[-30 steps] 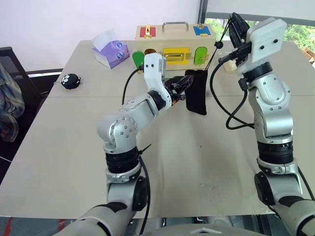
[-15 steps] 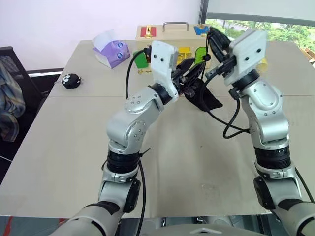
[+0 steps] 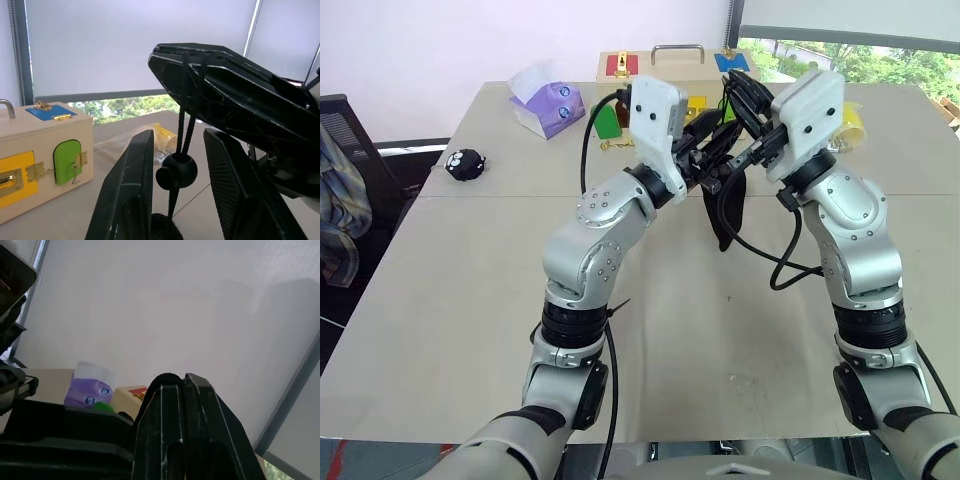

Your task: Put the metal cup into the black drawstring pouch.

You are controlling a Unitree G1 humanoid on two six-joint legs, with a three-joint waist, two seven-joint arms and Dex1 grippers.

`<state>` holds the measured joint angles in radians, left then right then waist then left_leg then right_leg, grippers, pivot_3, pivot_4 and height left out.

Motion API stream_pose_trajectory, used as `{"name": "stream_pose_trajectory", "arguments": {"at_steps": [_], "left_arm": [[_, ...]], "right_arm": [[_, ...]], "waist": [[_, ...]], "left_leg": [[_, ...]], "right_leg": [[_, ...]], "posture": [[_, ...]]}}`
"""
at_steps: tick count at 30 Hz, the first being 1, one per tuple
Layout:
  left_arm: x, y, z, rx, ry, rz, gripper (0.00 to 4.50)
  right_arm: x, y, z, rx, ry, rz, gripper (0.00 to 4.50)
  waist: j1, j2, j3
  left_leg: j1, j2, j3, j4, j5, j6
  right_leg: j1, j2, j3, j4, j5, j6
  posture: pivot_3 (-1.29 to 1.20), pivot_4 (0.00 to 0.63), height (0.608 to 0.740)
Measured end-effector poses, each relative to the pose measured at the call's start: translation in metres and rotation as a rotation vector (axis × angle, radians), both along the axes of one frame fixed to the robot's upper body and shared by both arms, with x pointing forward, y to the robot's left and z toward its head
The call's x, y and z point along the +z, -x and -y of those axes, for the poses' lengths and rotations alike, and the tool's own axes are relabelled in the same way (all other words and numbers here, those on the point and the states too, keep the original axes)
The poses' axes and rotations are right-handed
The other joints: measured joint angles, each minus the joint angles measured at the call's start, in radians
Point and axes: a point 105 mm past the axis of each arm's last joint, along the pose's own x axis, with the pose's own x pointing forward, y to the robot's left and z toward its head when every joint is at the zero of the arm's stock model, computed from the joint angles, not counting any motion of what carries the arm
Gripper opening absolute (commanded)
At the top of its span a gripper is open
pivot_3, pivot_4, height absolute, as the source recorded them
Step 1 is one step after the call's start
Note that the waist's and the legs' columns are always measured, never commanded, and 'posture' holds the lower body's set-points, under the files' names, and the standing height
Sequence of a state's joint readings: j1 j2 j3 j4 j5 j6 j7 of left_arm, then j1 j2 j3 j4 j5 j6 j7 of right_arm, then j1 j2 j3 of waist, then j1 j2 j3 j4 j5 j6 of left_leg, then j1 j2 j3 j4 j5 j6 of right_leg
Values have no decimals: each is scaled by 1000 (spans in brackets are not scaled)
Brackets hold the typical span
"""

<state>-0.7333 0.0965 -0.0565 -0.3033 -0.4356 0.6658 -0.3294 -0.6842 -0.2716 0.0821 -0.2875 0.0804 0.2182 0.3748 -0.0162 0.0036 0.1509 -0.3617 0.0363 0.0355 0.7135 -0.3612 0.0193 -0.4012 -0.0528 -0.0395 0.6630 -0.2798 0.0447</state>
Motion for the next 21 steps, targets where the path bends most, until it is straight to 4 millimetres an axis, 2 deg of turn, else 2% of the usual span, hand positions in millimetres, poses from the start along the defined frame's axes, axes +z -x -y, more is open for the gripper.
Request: {"name": "stream_pose_trajectory", "arguments": {"at_steps": [3,7,8,16,21], "left_arm": [[-2,1,2,-21,4,-23,1604],[-6,2,4,-54,0,-54,563],[-7,2,4,-60,-3,-65,176],[-13,0,3,-53,-32,-86,176],[-32,-4,1,-23,-108,-105,176]], "right_arm": [[1,1,-1,3,-2,-1,0],[0,1,-1,2,-3,-8,0],[0,0,-1,1,-3,-9,0],[5,2,-3,6,-26,3,0],[43,6,10,-47,-158,116,0]], "waist": [[0,0,0],[0,0,0],[0,0,0],[-1,0,0],[-2,0,0]], "left_leg": [[0,0,0,0,0,0],[0,0,0,0,0,0],[0,0,0,0,0,0],[0,0,0,0,0,0],[0,0,0,0,0,0]], "right_leg": [[0,0,0,0,0,0],[0,0,0,0,0,0],[0,0,0,0,0,0],[0,0,0,0,0,0],[0,0,0,0,0,0]], "posture": [[0,150,740],[0,150,740],[0,150,740],[0,150,740],[0,150,740]]}}
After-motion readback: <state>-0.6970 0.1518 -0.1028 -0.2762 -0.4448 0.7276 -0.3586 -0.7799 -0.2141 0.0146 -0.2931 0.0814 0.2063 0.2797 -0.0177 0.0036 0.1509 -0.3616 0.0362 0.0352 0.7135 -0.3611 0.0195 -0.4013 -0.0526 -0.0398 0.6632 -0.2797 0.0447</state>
